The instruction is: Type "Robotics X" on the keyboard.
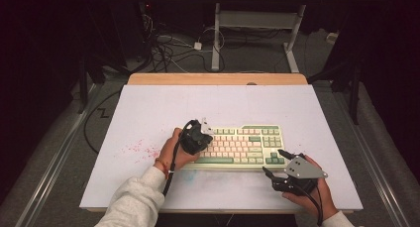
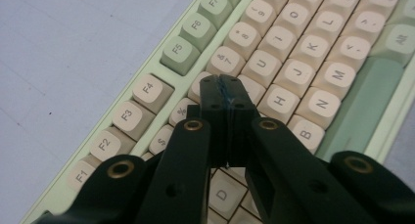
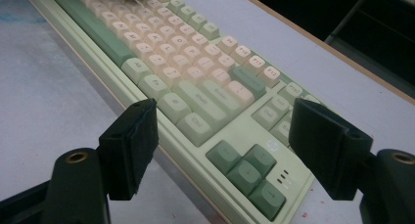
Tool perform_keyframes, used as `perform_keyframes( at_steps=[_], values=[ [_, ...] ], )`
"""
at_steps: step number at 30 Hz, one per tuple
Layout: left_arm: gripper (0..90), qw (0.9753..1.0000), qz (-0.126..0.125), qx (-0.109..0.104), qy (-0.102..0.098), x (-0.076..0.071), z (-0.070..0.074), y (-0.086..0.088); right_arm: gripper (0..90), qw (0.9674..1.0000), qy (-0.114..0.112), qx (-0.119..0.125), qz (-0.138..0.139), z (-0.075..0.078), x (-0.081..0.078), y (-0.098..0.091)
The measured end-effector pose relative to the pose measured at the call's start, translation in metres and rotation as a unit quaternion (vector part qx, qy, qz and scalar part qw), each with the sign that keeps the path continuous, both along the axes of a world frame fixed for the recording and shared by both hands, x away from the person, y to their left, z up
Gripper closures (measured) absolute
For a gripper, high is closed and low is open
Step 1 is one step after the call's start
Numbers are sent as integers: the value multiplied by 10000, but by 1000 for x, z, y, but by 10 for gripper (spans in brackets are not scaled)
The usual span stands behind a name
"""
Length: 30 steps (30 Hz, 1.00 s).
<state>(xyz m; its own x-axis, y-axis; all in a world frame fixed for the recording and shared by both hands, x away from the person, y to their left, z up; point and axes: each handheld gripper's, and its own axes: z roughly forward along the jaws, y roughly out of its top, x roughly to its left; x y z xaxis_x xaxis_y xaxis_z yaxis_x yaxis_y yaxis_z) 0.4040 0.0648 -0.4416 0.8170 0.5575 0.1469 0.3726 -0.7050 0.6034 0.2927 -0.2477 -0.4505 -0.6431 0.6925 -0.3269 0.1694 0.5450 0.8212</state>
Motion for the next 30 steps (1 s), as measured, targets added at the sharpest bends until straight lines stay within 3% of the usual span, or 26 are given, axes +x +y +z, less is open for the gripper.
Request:
perform_keyframes(
  at_steps=[9, 11, 14, 17, 30],
  values=[
    [860, 10000, -21, 39, 11, 1, -2, -2, 272, 10000, 28, -50, 29, -1, 0, 1],
    [873, 9998, -59, 118, 116, 1, -4, -3, 272, 10000, -21, -93, 22, -1, 0, 2],
    [874, 9998, -76, 170, 29, -1, -3, -4, 272, 9999, -63, -126, 37, 0, -2, 3],
    [872, 10000, -31, 35, -16, -3, 1, -2, 272, 9999, -54, -104, 49, 1, -2, 3],
    [836, 9997, -49, -176, -187, -9, 9, 5, 272, 10000, -49, -47, 9, 2, -1, 1]
  ],
)
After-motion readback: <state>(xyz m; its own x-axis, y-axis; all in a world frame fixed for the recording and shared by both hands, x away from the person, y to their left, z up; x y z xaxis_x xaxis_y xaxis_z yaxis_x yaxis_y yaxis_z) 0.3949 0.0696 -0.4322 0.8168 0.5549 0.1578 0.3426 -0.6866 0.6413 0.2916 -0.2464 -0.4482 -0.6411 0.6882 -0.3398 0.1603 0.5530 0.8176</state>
